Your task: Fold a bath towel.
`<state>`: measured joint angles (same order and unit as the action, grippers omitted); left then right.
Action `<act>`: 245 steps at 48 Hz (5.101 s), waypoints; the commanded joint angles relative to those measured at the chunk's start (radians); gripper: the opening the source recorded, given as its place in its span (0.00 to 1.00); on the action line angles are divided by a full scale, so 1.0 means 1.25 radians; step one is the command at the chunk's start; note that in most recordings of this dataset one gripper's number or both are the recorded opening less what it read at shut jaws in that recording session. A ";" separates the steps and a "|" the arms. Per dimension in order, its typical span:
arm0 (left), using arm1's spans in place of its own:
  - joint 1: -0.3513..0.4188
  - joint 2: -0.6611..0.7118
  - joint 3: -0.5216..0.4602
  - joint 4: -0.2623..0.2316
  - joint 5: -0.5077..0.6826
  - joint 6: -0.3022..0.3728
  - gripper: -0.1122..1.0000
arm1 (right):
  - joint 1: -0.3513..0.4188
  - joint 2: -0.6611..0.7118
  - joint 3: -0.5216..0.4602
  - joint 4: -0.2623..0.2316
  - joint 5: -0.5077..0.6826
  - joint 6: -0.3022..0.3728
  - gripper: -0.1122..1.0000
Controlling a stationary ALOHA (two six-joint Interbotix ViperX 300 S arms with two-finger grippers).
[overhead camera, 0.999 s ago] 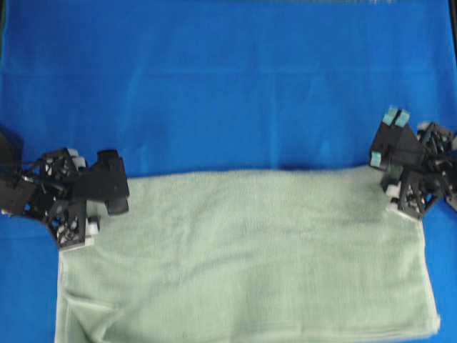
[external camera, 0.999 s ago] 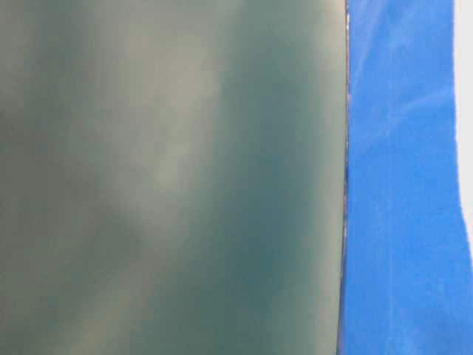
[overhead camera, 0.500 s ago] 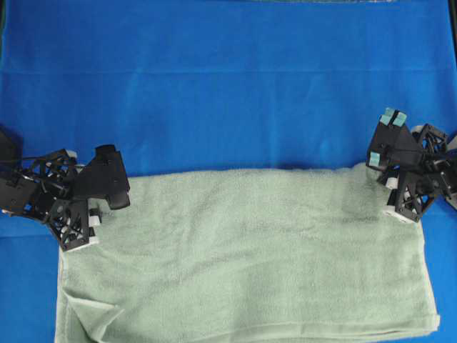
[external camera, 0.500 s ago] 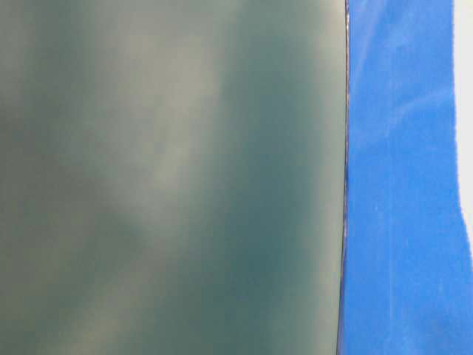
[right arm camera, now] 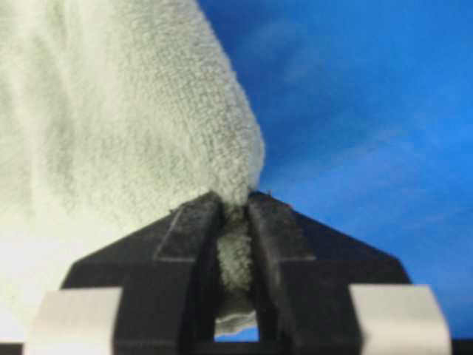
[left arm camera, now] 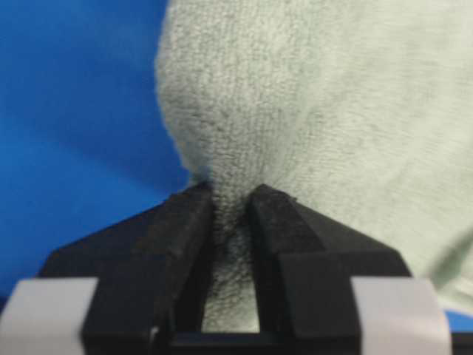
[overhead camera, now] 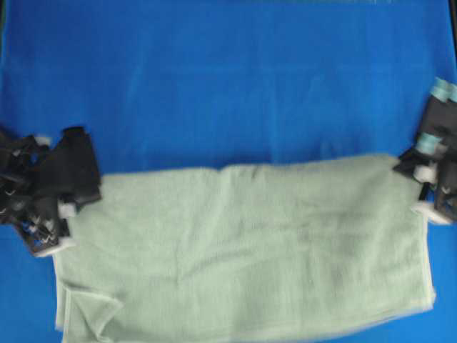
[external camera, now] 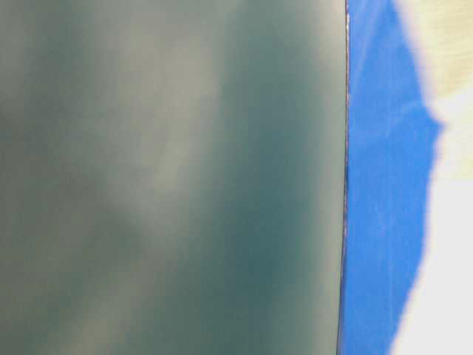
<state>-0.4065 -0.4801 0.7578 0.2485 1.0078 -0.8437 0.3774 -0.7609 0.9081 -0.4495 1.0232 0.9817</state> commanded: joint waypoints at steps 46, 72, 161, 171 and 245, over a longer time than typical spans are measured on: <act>-0.228 0.319 -0.604 0.086 -0.020 -0.055 0.21 | -0.405 0.128 -0.167 -0.475 -0.099 -0.001 0.22; -0.238 0.390 -0.729 0.121 0.018 -0.047 0.21 | -0.075 -0.108 -0.167 -0.415 0.323 0.004 0.22; -0.137 -0.080 0.158 0.189 -0.093 -0.326 0.84 | -0.722 0.421 -0.086 -0.156 -0.390 -0.207 0.67; -0.120 -0.120 0.166 0.189 -0.076 -0.236 0.85 | -0.722 0.304 0.007 0.103 -0.308 -0.418 0.67; -0.113 -0.108 0.161 0.189 -0.103 -0.191 0.85 | -0.779 0.465 0.056 0.140 -0.481 -0.442 0.24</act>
<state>-0.5492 -0.6136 0.9787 0.4801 0.8836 -1.0845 -0.6182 -0.1396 0.9894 -0.2899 0.3881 0.4295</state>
